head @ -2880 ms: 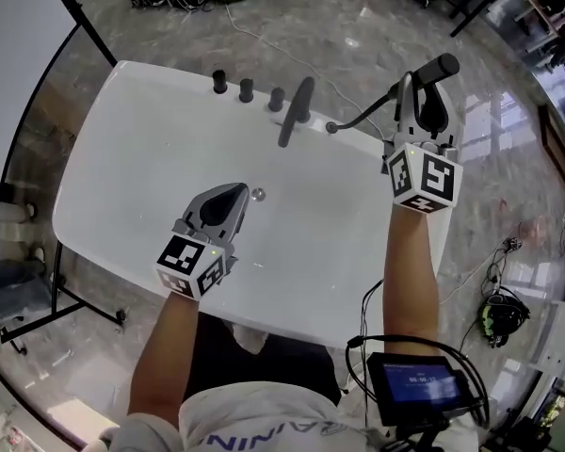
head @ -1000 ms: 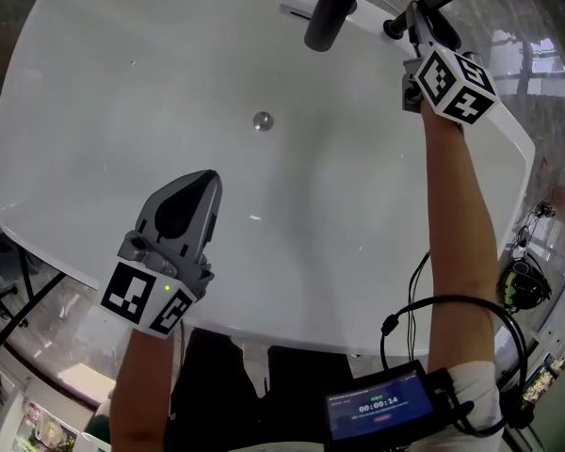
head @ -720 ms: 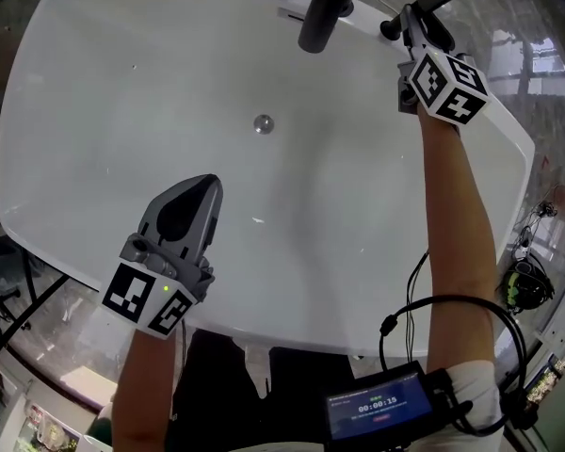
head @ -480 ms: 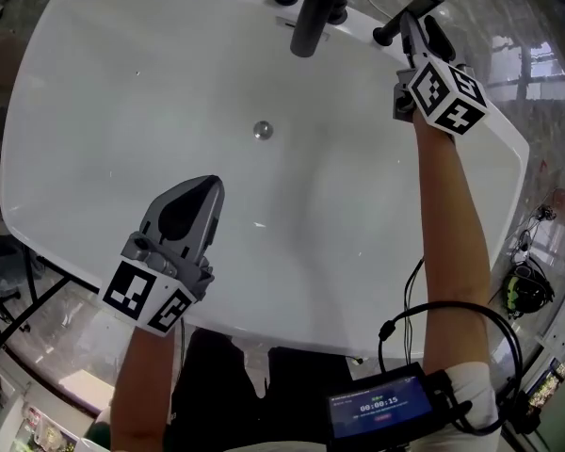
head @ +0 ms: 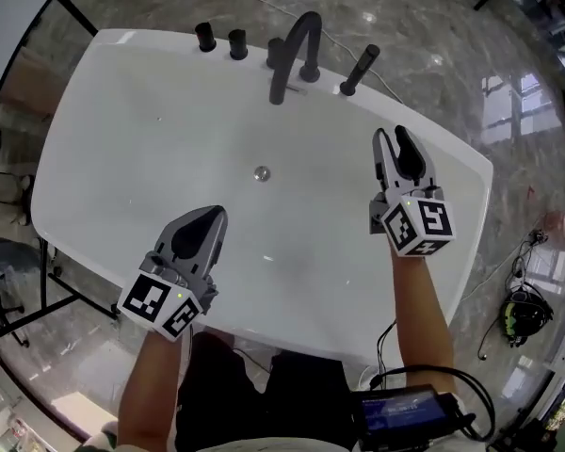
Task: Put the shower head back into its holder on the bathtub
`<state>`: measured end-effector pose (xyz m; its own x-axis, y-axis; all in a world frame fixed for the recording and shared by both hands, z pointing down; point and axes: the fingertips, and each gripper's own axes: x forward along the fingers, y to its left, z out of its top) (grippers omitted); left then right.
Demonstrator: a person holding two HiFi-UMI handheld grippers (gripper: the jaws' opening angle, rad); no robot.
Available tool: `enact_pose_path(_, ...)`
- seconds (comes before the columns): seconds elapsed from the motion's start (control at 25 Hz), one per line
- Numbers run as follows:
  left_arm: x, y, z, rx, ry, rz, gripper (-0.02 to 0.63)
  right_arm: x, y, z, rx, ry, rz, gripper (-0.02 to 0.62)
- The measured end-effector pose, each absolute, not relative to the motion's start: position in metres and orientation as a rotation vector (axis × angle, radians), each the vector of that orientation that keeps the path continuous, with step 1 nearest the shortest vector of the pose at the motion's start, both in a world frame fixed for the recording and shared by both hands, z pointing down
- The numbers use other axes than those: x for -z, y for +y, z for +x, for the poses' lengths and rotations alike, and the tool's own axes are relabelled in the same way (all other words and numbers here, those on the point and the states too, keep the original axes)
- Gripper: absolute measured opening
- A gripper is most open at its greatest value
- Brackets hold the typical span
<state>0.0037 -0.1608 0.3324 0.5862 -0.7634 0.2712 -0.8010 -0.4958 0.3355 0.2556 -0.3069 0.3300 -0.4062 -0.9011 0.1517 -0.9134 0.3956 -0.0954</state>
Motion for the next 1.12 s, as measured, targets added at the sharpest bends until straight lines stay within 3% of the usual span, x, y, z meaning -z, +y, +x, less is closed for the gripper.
enact_pose_path(0.2,-0.276,-0.108,0.026,-0.128,-1.282,2.438,0.017,-0.292,-0.204,0.249,-0.300,-2.636,1.529,0.161)
enact_pose_path(0.6,-0.222,0.012,0.060,-0.108,-1.287,2.331,0.017,-0.234,-0.036,0.267,-0.623,-2.603,1.601,0.075)
enact_pose_path(0.76,-0.174,0.019,0.069,-0.101,-1.254,2.424,0.017,-0.193,0.011,0.276,-0.555,-2.587,1.612,0.043)
enact_pose_path(1.12,-0.089,0.076,0.016,-0.058,-1.239,2.586,0.017,-0.109,0.093,0.234,-0.476,-2.617,1.669,0.038)
